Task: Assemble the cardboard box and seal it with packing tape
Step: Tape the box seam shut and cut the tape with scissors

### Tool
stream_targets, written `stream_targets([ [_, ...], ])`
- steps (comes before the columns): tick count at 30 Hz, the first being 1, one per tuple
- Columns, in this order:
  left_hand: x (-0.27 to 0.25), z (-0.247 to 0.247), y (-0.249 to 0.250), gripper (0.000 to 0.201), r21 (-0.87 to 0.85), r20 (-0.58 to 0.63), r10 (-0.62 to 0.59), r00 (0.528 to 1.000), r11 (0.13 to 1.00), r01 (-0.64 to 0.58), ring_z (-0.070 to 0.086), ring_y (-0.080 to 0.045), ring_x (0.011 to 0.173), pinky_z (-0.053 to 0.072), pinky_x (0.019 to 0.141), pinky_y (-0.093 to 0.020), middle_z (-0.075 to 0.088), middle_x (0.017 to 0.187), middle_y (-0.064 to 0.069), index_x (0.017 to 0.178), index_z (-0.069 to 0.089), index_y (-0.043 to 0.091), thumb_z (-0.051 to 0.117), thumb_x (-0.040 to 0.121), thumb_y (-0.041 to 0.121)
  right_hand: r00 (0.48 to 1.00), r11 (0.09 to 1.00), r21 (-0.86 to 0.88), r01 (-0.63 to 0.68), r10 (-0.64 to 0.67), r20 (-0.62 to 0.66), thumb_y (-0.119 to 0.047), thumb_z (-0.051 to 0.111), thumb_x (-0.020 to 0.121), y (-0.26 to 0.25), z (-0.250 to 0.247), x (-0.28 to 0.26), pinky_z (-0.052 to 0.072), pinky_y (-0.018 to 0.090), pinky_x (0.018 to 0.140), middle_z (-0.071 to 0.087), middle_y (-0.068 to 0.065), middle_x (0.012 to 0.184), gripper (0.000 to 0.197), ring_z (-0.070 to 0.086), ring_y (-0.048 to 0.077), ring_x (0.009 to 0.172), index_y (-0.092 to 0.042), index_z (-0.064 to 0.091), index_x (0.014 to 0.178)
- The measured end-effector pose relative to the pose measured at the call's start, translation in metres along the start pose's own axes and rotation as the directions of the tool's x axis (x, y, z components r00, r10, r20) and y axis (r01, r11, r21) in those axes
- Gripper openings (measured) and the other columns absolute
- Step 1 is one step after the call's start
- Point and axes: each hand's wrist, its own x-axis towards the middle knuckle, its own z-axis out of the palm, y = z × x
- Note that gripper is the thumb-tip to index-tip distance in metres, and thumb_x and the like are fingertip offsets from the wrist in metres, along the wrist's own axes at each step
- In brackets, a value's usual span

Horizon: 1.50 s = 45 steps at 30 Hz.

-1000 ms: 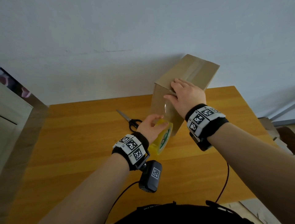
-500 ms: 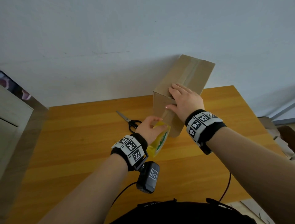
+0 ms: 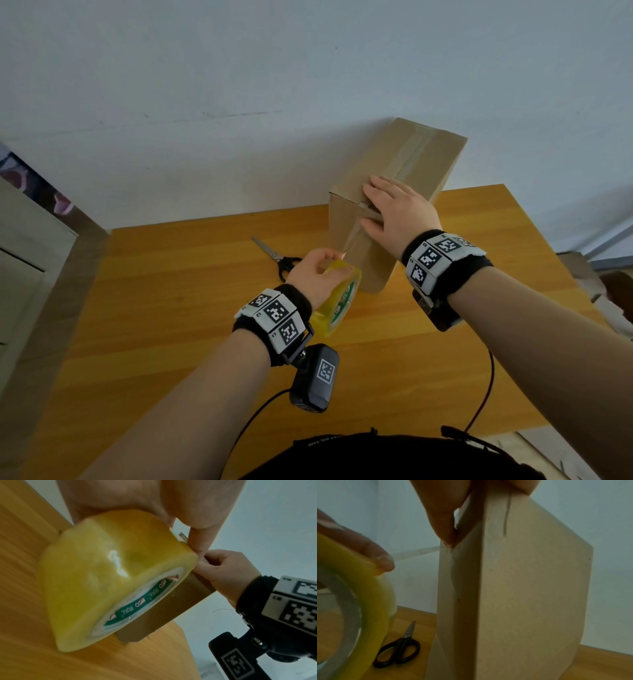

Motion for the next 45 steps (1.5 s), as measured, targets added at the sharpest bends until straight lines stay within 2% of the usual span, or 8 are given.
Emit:
stream_targets([
  [10, 0.004, -0.013, 0.007, 0.025, 0.027, 0.016, -0.009, 1.0, 1.0, 0.009, 0.054, -0.021, 0.107, 0.045, 0.095, -0.038, 0.056, 0.116, 0.0, 0.106, 0.053, 0.033, 0.058, 0.084, 0.043, 1.0, 1.0, -0.021, 0.001, -0.001, 0.005, -0.045, 0.044, 0.092, 0.0, 0.0, 0.002, 0.018, 0.035, 0.114, 0.022, 0.0, 0.154, 0.06, 0.018, 0.018, 0.142, -0.02, 0.029, 0.144],
  [13, 0.005, -0.018, 0.006, 0.023, 0.07, 0.006, -0.011, 1.0, 0.998, 0.01, 0.052, -0.02, 0.11, 0.044, 0.097, -0.038, 0.053, 0.114, 0.002, 0.105, 0.053, 0.033, 0.057, 0.084, 0.043, 0.994, 0.999, 0.049, 0.007, -0.001, -0.112, -0.042, 0.047, 0.091, -0.001, -0.002, -0.009, 0.024, 0.041, 0.112, 0.03, 0.004, 0.15, 0.055, 0.022, 0.024, 0.14, -0.018, 0.039, 0.139],
  [17, 0.008, -0.026, 0.008, 0.027, 0.088, 0.02, -0.015, 1.0, 0.996, 0.013, 0.052, -0.021, 0.111, 0.045, 0.097, -0.04, 0.054, 0.122, -0.002, 0.11, 0.053, 0.031, 0.057, 0.086, 0.041, 0.905, 0.973, 0.133, 0.188, -0.118, -0.409, -0.02, 0.053, 0.085, -0.01, 0.004, -0.038, 0.052, 0.039, 0.07, 0.062, 0.009, 0.09, 0.018, 0.057, 0.025, 0.083, -0.008, 0.064, 0.091],
  [22, 0.016, -0.04, 0.014, 0.025, 0.168, 0.04, 0.046, 0.998, 0.984, -0.052, 0.051, -0.019, 0.11, 0.045, 0.095, -0.037, 0.054, 0.123, 0.0, 0.109, 0.055, 0.03, 0.056, 0.087, 0.04, 0.962, 0.935, 0.264, 0.236, -0.187, -0.198, -0.03, 0.043, 0.084, -0.013, 0.039, -0.073, 0.043, 0.029, 0.041, 0.055, 0.0, 0.061, 0.029, 0.051, 0.02, 0.052, -0.012, 0.058, 0.066],
  [28, 0.026, -0.061, 0.025, 0.032, 0.292, 0.025, 0.052, 0.998, 0.955, -0.058, 0.046, -0.018, 0.119, 0.038, 0.087, -0.027, 0.051, 0.128, 0.003, 0.118, 0.055, 0.027, 0.054, 0.088, 0.039, 0.984, 0.972, 0.222, 0.081, -0.114, 0.14, -0.028, 0.042, 0.093, -0.015, 0.077, -0.074, 0.048, 0.033, 0.064, 0.063, 0.006, 0.094, 0.027, 0.059, 0.027, 0.088, -0.012, 0.064, 0.096],
  [34, 0.032, -0.082, 0.023, 0.035, 0.365, 0.001, 0.002, 1.0, 0.931, -0.003, 0.052, -0.021, 0.11, 0.045, 0.082, -0.029, 0.051, 0.131, 0.0, 0.119, 0.053, 0.031, 0.053, 0.087, 0.044, 0.983, 0.987, 0.157, 0.023, -0.051, 0.178, -0.026, 0.039, 0.094, -0.01, 0.082, -0.053, 0.036, 0.025, 0.069, 0.061, 0.002, 0.1, 0.027, 0.054, 0.02, 0.095, -0.017, 0.064, 0.103],
  [41, 0.038, -0.096, 0.023, 0.037, 0.352, -0.051, -0.021, 0.998, 0.935, 0.038, 0.05, -0.016, 0.098, 0.043, 0.072, -0.026, 0.05, 0.13, -0.002, 0.123, 0.051, 0.028, 0.052, 0.089, 0.041, 0.971, 0.975, 0.22, 0.04, -0.09, 0.222, -0.023, 0.039, 0.094, -0.027, 0.082, -0.023, 0.052, 0.035, 0.075, 0.059, 0.003, 0.104, 0.026, 0.051, 0.018, 0.103, -0.013, 0.062, 0.101],
  [45, 0.042, -0.104, 0.02, 0.038, 0.374, -0.057, -0.026, 0.998, 0.926, 0.045, 0.048, -0.016, 0.11, 0.039, 0.078, -0.026, 0.048, 0.134, -0.001, 0.125, 0.051, 0.028, 0.051, 0.089, 0.041, 0.965, 0.969, 0.242, 0.041, -0.1, 0.241, -0.023, 0.039, 0.094, -0.04, 0.093, -0.013, 0.053, 0.037, 0.074, 0.057, 0.003, 0.098, 0.023, 0.053, 0.019, 0.097, -0.014, 0.06, 0.097],
])
